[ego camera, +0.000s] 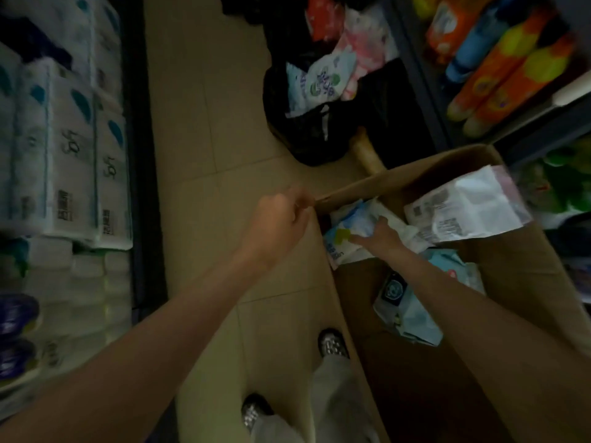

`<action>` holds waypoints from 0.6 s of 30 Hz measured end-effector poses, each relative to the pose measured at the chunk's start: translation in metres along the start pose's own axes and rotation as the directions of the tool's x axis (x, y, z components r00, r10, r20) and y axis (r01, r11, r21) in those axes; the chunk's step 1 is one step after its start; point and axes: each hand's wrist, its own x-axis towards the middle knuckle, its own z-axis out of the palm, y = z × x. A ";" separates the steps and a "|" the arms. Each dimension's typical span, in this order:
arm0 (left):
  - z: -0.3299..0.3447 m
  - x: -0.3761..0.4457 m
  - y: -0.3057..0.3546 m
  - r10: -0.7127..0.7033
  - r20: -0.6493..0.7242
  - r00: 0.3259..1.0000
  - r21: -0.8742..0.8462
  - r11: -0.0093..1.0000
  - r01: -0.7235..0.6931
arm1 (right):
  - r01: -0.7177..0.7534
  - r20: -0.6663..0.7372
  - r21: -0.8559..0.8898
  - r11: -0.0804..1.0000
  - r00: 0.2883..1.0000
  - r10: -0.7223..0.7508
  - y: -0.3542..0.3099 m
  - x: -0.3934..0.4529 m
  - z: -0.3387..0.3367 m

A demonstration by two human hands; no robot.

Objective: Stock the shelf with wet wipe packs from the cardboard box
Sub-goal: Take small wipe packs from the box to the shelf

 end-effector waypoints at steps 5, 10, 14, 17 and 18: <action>0.022 0.006 -0.015 -0.028 0.025 0.999 0.036 0.999 0.027 | -0.138 -0.072 -0.025 0.990 0.988 0.136 -0.002 0.025 0.024; 0.032 0.009 0.002 -0.013 0.164 0.986 0.035 0.999 0.008 | 0.160 0.057 -0.237 0.958 0.987 -0.150 0.003 -0.005 -0.017; 0.050 0.017 0.026 -0.056 0.532 0.845 0.017 0.998 0.055 | 0.254 0.417 0.048 0.966 0.874 -0.250 -0.003 -0.046 -0.080; 0.063 0.017 0.038 -0.084 0.617 0.782 -0.205 0.943 0.263 | 0.133 0.465 0.350 0.927 0.834 -0.295 -0.004 -0.061 -0.104; 0.063 0.017 0.041 -0.071 0.604 0.794 -0.312 0.896 0.317 | 0.064 0.440 0.464 0.884 0.849 -0.292 -0.001 -0.057 -0.105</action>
